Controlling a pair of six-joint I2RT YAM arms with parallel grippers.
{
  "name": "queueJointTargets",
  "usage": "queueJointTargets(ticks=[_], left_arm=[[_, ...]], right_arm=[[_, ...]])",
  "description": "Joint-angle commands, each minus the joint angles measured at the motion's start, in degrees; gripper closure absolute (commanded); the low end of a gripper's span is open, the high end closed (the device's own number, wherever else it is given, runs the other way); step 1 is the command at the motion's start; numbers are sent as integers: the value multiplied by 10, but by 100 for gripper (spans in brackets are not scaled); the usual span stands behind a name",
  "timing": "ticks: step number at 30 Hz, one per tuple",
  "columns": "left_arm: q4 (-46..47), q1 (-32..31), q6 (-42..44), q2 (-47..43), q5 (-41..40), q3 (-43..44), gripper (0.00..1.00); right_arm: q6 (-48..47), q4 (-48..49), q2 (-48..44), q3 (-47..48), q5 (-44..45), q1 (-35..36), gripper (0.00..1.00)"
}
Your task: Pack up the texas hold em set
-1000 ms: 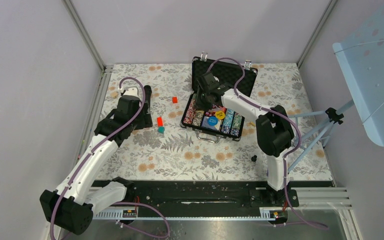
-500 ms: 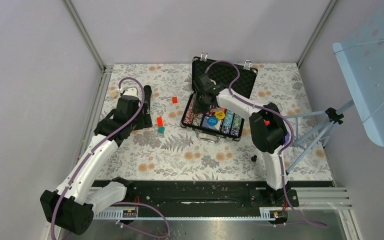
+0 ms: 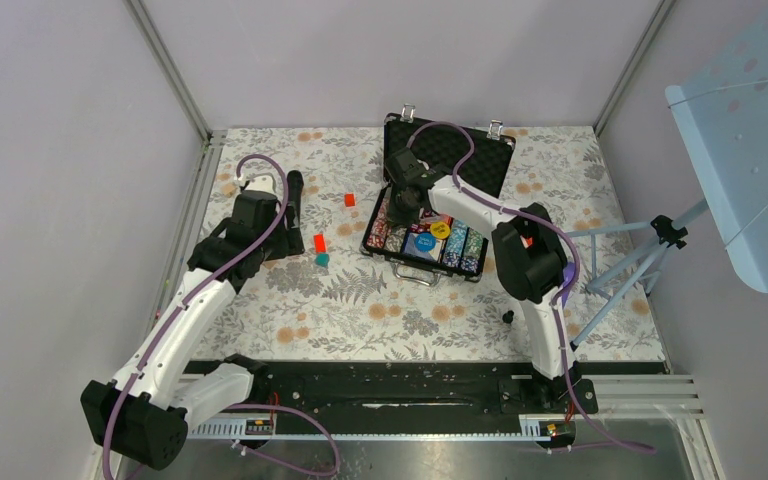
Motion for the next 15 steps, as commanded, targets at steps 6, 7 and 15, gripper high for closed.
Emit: queueJointTargets(ticks=[6, 7, 15], left_arm=[[23, 6, 10, -16, 8, -1, 33], [24, 6, 10, -16, 8, -2, 33], [23, 7, 10, -17, 5, -4, 33]], right_arm=[[-18, -12, -18, 24, 14, 6, 98], [-18, -11, -23, 24, 15, 6, 100], [-32, -13, -70, 19, 30, 5, 100]])
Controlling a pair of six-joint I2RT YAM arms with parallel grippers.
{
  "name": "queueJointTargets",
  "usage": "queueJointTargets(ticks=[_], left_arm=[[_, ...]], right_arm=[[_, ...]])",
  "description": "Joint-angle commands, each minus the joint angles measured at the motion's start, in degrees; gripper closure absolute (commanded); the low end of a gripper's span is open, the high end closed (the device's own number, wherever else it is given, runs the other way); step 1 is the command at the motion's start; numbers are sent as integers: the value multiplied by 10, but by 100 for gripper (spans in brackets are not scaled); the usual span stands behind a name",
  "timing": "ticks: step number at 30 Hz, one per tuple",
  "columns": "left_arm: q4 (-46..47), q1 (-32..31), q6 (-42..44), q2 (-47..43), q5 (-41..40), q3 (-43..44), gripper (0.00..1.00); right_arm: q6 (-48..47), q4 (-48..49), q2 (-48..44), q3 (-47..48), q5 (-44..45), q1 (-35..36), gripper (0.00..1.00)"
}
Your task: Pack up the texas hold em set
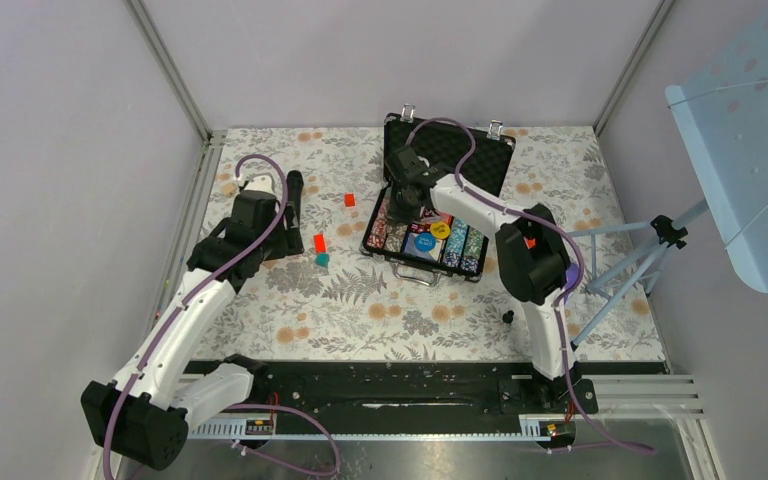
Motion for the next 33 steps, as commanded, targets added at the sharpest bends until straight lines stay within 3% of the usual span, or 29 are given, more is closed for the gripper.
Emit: queueJointTargets(ticks=[1, 5, 11, 17, 23, 33], left_arm=[[24, 4, 10, -17, 5, -4, 33], [23, 5, 10, -17, 4, -4, 33], [23, 6, 10, -18, 3, -4, 33], [23, 7, 10, -19, -3, -5, 33], [23, 7, 10, -18, -4, -6, 33], [23, 7, 8, -20, -17, -8, 33]], right_arm=[[-25, -10, -70, 14, 30, 6, 100], [-60, -14, -102, 0, 39, 5, 100], [-236, 36, -110, -21, -155, 10, 100], [-408, 86, -138, -87, -177, 36, 100], [-499, 102, -123, -90, -243, 41, 100], [-563, 92, -77, -51, -255, 47, 100]])
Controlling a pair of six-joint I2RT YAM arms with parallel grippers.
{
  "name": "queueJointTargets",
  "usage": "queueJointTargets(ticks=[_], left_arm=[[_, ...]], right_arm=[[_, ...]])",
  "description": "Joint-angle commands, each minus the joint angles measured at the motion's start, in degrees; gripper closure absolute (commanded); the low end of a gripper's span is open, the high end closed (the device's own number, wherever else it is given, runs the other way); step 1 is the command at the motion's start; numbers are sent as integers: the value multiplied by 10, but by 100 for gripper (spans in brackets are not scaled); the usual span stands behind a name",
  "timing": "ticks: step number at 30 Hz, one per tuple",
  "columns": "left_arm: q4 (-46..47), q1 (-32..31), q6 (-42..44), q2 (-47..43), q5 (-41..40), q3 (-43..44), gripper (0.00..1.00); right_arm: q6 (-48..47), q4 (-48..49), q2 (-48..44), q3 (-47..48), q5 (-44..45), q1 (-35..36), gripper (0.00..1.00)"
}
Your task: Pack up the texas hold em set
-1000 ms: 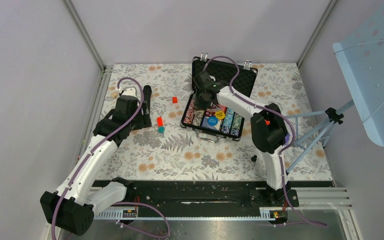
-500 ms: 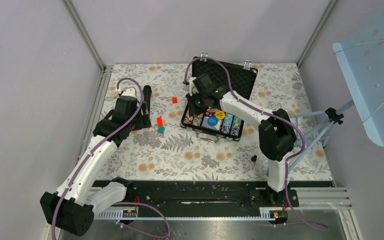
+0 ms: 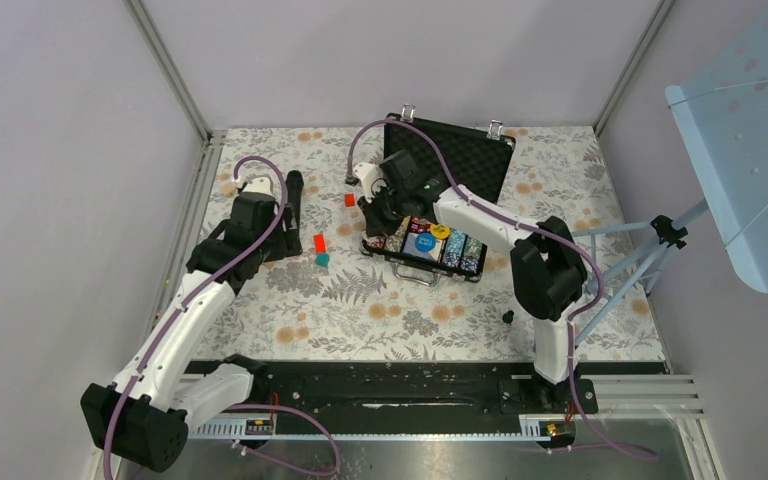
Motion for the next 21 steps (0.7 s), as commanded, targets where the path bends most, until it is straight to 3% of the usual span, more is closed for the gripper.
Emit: queueJointTargets(ticks=[1, 16, 21], left_arm=[[23, 4, 8, -15, -18, 0, 33], [31, 5, 9, -43, -116, -12, 17], [68, 4, 27, -77, -114, -40, 12]], right_arm=[[-47, -6, 26, 40, -16, 6, 100], [-92, -70, 76, 83, -11, 7, 100], [-102, -77, 86, 89, 11, 8, 100]])
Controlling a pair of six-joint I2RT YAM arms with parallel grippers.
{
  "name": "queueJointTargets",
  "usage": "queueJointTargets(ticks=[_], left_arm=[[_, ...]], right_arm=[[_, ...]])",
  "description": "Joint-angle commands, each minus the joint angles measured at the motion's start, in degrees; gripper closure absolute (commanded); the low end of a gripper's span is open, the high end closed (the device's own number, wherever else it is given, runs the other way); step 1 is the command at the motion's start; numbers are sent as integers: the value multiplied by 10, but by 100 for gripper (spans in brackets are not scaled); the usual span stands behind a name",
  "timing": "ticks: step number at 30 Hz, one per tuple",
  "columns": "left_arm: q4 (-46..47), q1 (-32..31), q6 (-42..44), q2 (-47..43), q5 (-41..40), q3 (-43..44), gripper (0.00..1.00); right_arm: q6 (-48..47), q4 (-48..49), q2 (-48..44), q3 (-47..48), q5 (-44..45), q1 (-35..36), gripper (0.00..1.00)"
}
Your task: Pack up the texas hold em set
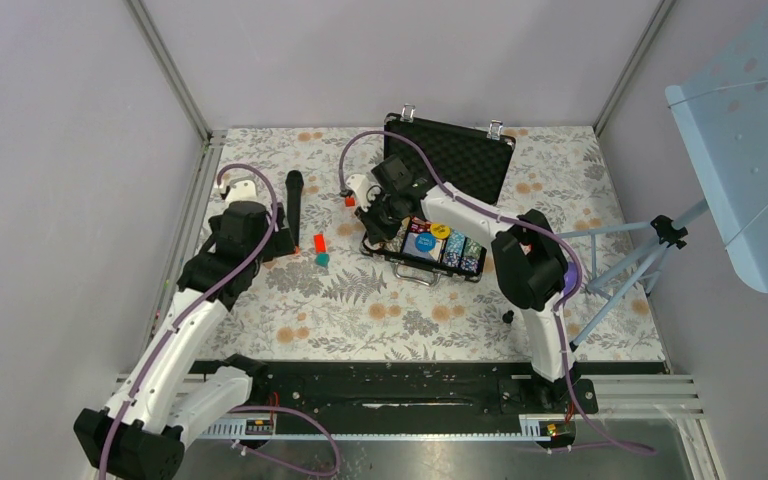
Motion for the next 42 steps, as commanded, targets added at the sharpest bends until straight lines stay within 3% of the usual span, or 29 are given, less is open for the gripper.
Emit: queueJointTargets(ticks=[1, 20, 42], left_arm=[[51, 4, 24, -32, -27, -20, 11], [71, 3, 42, -39, -9, -33, 9], [82, 3, 56, -44, -2, -43, 9]], right_arm=[[-24, -15, 10, 31, 21, 7, 100], [-106, 49, -6, 9, 191, 20, 100], [-103, 43, -8, 35, 177, 20, 100]])
